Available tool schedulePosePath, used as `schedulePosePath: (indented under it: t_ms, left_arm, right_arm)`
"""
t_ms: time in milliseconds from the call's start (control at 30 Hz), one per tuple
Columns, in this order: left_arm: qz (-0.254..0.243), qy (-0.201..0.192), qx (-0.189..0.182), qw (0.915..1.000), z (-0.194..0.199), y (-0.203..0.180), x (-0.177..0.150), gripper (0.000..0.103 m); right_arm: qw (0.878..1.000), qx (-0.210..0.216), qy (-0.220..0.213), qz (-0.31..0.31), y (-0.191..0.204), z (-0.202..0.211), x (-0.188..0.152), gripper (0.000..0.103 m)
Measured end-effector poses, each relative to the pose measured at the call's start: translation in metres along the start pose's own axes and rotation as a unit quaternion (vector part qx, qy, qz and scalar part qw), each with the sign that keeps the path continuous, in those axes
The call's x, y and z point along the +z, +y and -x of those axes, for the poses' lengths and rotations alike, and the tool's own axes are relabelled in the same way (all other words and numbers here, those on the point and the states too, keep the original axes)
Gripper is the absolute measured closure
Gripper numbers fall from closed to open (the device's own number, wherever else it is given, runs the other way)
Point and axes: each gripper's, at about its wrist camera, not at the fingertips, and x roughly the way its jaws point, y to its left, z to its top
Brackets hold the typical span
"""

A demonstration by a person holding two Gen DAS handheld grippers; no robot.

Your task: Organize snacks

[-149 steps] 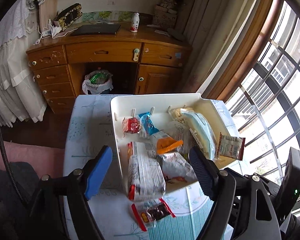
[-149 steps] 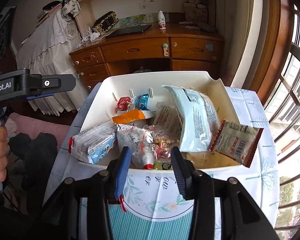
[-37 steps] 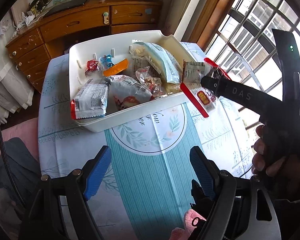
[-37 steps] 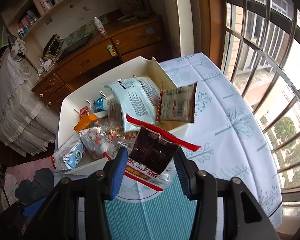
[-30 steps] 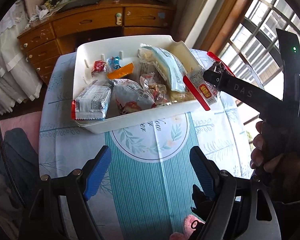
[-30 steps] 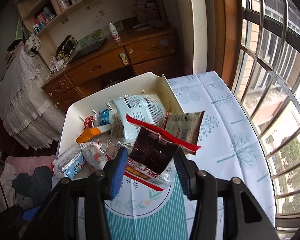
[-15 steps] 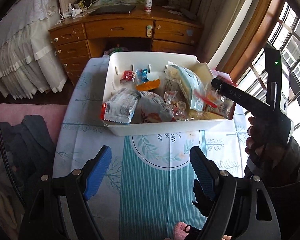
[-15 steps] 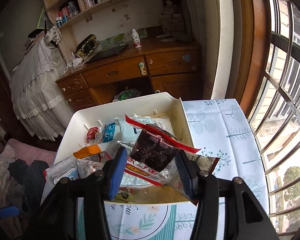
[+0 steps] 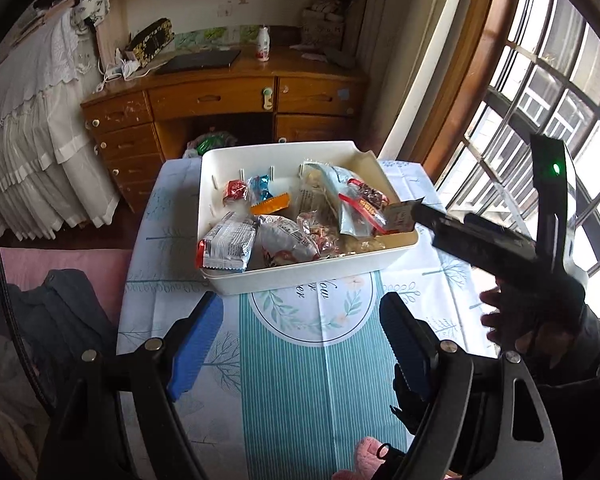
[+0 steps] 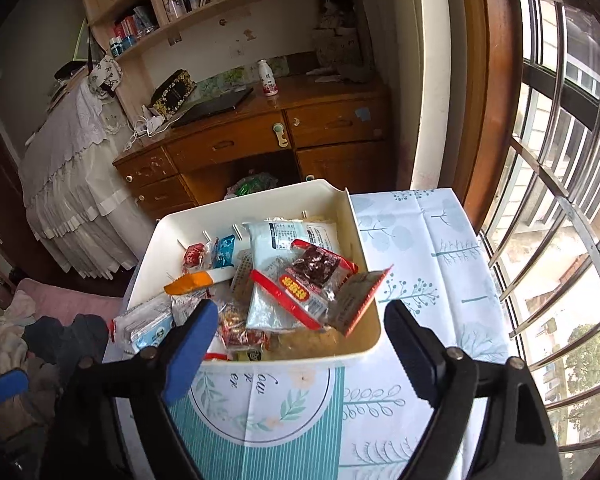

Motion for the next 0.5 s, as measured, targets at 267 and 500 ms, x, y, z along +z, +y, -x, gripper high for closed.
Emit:
schedulePosePath:
  t_ms: [267,500]
  left_arm:
    - [0.023,-0.017,-0.019,0.9994,0.054,0.021,-0.032,0.024]
    - [0.048,0.005,-0.026,0.9985,0.073,0.023,-0.061,0.024]
  right_arm:
    - [1.000,-0.013,0.008,0.013,0.003,0.081,-0.057,0.008]
    - [0.999,-0.005,0.030,0.020,0.016,0.146,-0.106,0.007]
